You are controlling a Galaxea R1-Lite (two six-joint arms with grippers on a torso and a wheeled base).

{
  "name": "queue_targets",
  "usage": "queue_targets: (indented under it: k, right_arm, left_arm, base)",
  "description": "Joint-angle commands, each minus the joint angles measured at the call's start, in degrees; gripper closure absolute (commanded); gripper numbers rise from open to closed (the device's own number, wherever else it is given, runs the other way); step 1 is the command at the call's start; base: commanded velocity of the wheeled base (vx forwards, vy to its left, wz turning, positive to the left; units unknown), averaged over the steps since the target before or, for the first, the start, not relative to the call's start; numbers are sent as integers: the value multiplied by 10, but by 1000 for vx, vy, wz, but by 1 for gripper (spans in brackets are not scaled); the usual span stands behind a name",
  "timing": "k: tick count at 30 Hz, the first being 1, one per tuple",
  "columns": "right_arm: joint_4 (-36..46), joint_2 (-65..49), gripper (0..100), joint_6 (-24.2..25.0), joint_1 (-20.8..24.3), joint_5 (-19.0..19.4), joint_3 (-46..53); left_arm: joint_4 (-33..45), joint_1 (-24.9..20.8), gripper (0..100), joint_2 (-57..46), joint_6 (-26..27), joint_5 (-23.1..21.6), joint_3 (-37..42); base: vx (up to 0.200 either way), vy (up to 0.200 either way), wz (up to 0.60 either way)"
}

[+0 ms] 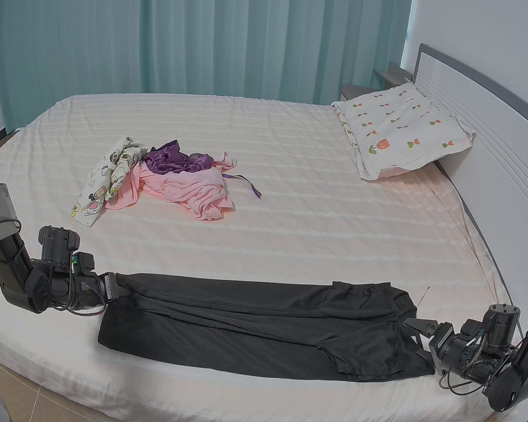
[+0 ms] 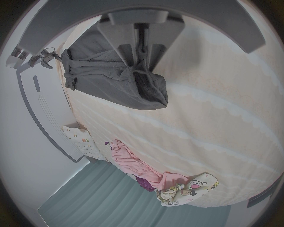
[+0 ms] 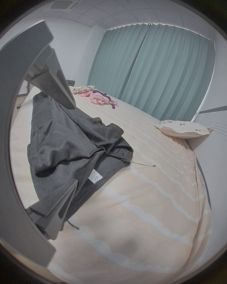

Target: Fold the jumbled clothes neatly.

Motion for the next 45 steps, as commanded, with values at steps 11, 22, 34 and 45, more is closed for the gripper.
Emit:
queue_targets:
  k: [11,22,34,45]
  right_arm:
    - [0,0,0,0,-6,0,1]
    - [0,1,0,0,-5,0,4]
    - [0,2,0,0,-1,0,5]
    - [0,2,0,0,-3,0,5]
  left_arm:
    - [39,154,100,-73,-2,-72,4]
    - [127,363,100,-104,0,-142,-71]
    - [232,426,100,-154,-1,-209,-118]
    - [281,179,100,-273,-14,-94,-45]
  base:
    - [0,0,0]
    - [0,0,0]
    - [0,0,0]
    - [0,0,0]
